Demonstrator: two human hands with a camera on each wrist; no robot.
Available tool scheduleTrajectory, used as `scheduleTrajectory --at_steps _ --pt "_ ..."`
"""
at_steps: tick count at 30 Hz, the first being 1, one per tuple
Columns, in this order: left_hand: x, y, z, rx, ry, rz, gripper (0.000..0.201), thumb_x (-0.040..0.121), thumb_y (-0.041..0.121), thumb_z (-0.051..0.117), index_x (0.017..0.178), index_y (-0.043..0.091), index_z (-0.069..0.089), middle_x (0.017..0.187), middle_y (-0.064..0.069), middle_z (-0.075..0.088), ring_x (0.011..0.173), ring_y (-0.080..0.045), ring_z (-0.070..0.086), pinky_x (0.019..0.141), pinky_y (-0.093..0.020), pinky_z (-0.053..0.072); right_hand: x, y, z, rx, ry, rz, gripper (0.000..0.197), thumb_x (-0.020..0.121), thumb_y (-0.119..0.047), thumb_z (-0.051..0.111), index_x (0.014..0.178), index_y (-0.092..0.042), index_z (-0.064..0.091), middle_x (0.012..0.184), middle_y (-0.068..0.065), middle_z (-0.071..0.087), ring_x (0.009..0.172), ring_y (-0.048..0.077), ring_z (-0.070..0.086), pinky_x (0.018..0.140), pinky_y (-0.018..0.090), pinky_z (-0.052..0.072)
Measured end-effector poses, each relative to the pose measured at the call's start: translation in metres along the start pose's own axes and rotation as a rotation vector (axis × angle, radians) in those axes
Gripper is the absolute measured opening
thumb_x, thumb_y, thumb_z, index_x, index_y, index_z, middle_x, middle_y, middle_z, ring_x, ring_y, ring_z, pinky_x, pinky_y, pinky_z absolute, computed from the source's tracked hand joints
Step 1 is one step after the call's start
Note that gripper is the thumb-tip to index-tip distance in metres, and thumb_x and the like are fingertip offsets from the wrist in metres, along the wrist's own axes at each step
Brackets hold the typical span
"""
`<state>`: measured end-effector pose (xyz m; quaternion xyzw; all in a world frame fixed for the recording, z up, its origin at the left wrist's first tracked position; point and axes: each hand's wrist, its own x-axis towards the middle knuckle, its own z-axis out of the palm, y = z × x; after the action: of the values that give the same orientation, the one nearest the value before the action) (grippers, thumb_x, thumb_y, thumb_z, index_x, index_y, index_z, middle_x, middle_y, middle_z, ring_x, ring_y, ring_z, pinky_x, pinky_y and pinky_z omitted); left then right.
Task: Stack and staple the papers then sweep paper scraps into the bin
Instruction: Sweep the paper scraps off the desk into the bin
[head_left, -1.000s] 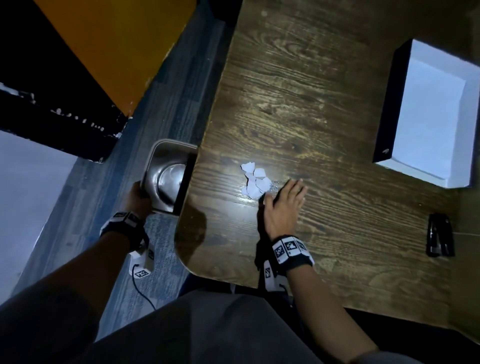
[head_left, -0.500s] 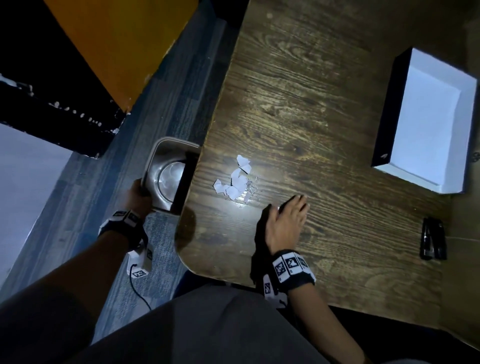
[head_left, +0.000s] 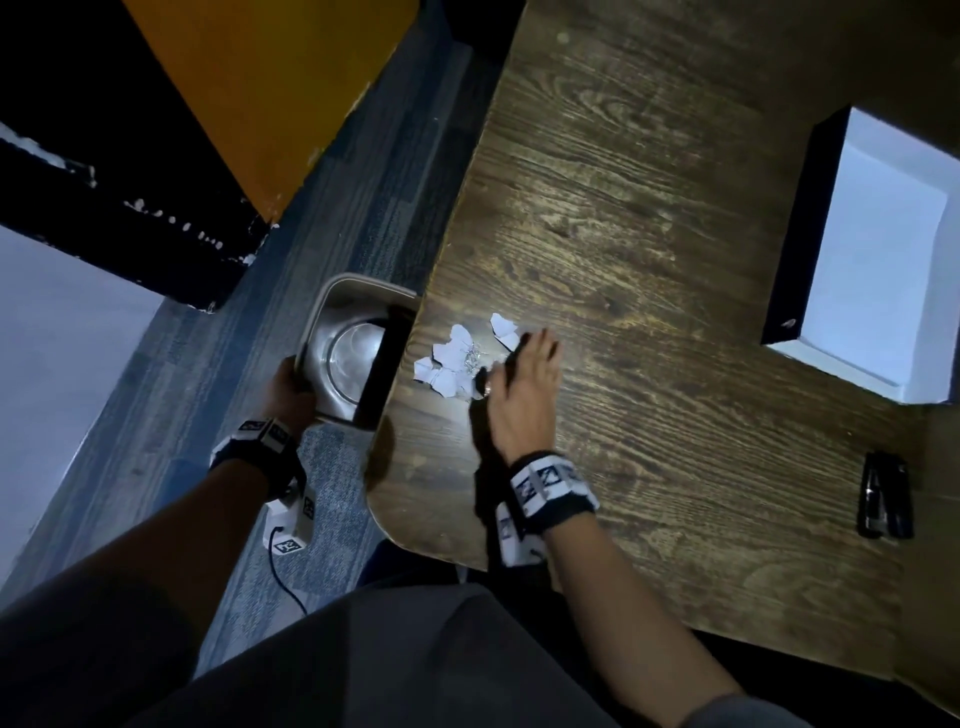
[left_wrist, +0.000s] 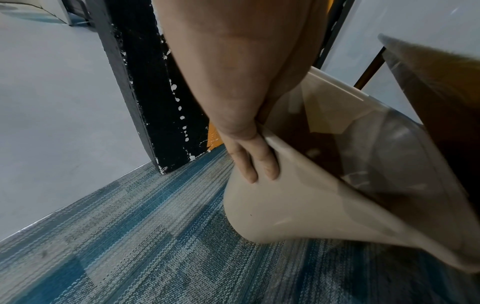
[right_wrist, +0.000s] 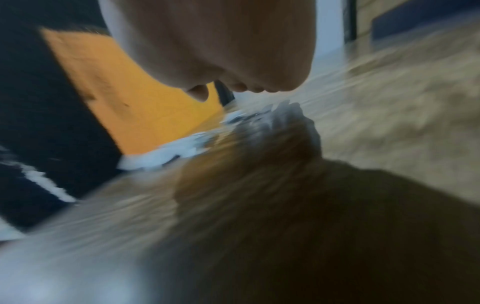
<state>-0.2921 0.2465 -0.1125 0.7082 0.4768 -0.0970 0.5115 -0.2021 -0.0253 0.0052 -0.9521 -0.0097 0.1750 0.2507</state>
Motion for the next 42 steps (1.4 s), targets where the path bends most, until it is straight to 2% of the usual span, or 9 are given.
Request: scheduleTrajectory --at_steps 4,11,15,20,24,31,34,38,42 --pt "0.000 -0.001 -0.003 0.020 0.007 0.035 0.039 0.094 -0.008 0.051 0.131 0.002 0.057 0.122 -0.029 0.067 0.111 -0.040 0.065 0.098 -0.062 0.055 0.041 0.004 -0.010 -0.086 -0.076 0.013 0.071 0.100 -0.041 0.030 0.152 -0.004 -0.002 0.162 0.013 -0.006 0.149 0.028 -0.012 0.117 0.036 -0.009" --pt "-0.017 0.013 -0.008 -0.008 -0.024 -0.009 0.045 0.097 -0.011 0.045 0.140 -0.001 0.052 0.124 -0.031 0.063 0.103 -0.043 0.064 0.082 -0.053 0.058 0.012 -0.017 0.023 -0.267 -0.326 -0.442 0.068 0.099 -0.038 0.031 0.153 -0.005 0.004 0.162 0.010 -0.004 0.149 0.025 -0.012 0.122 0.042 0.000" --pt "-0.016 0.010 -0.013 0.011 -0.029 0.002 0.043 0.094 -0.008 0.047 0.135 0.002 0.055 0.123 -0.032 0.065 0.109 -0.048 0.066 0.087 -0.065 0.059 0.000 0.009 0.003 -0.120 -0.107 -0.262 0.064 0.100 -0.037 0.030 0.154 -0.010 0.007 0.163 0.005 -0.001 0.149 0.021 -0.010 0.121 0.037 -0.003" --pt "-0.022 0.011 -0.012 0.028 -0.017 0.019 0.038 0.097 -0.007 0.048 0.134 -0.002 0.056 0.106 -0.025 0.067 0.097 -0.039 0.065 0.078 -0.044 0.055 -0.010 0.027 0.005 -0.091 -0.041 0.068 0.070 0.100 -0.040 0.030 0.153 -0.006 0.000 0.162 0.012 -0.008 0.148 0.027 -0.015 0.121 0.040 -0.007" --pt "-0.027 0.010 -0.010 -0.010 -0.045 -0.018 0.036 0.095 -0.013 0.047 0.128 -0.002 0.057 0.079 0.000 0.056 0.089 -0.030 0.060 0.077 -0.041 0.052 -0.018 -0.007 0.035 -0.075 -0.079 0.010 0.074 0.098 -0.046 0.025 0.152 -0.006 -0.005 0.160 0.015 -0.015 0.146 0.030 -0.022 0.121 0.044 -0.008" --pt "-0.032 0.007 -0.012 -0.036 -0.094 -0.046 0.044 0.093 -0.017 0.051 0.126 0.012 0.055 0.095 -0.009 0.064 0.089 -0.032 0.065 0.082 -0.057 0.060 -0.034 -0.075 0.080 -0.112 -0.180 -0.233 0.073 0.100 -0.045 0.025 0.152 -0.003 -0.003 0.160 0.016 -0.013 0.143 0.027 -0.026 0.120 0.043 -0.010" --pt "-0.030 0.000 -0.016 -0.080 -0.118 -0.041 0.048 0.089 -0.013 0.060 0.133 0.005 0.055 0.121 -0.030 0.067 0.104 -0.045 0.070 0.087 -0.068 0.059 -0.033 -0.098 0.092 -0.122 -0.252 -0.355 0.067 0.101 -0.039 0.026 0.152 -0.004 -0.002 0.161 0.012 -0.013 0.147 0.027 -0.020 0.120 0.039 -0.013" --pt "-0.030 -0.005 -0.017 -0.110 -0.113 -0.067 0.050 0.090 -0.014 0.061 0.134 0.008 0.055 0.123 -0.029 0.067 0.105 -0.047 0.071 0.083 -0.072 0.059 -0.017 -0.119 0.102 -0.176 -0.534 -0.419 0.066 0.098 -0.021 0.041 0.151 -0.001 0.007 0.160 0.021 0.004 0.149 0.034 -0.003 0.120 0.041 -0.004" --pt "-0.036 -0.003 -0.017 -0.122 -0.092 -0.062 0.055 0.084 -0.024 0.054 0.132 0.003 0.055 0.122 -0.036 0.065 0.100 -0.050 0.070 0.078 -0.075 0.057 -0.017 -0.128 0.082 -0.156 -0.423 -0.403 0.030 0.083 0.006 0.050 0.111 0.003 0.058 0.116 0.024 0.062 0.111 0.038 0.057 0.092 0.043 0.047"
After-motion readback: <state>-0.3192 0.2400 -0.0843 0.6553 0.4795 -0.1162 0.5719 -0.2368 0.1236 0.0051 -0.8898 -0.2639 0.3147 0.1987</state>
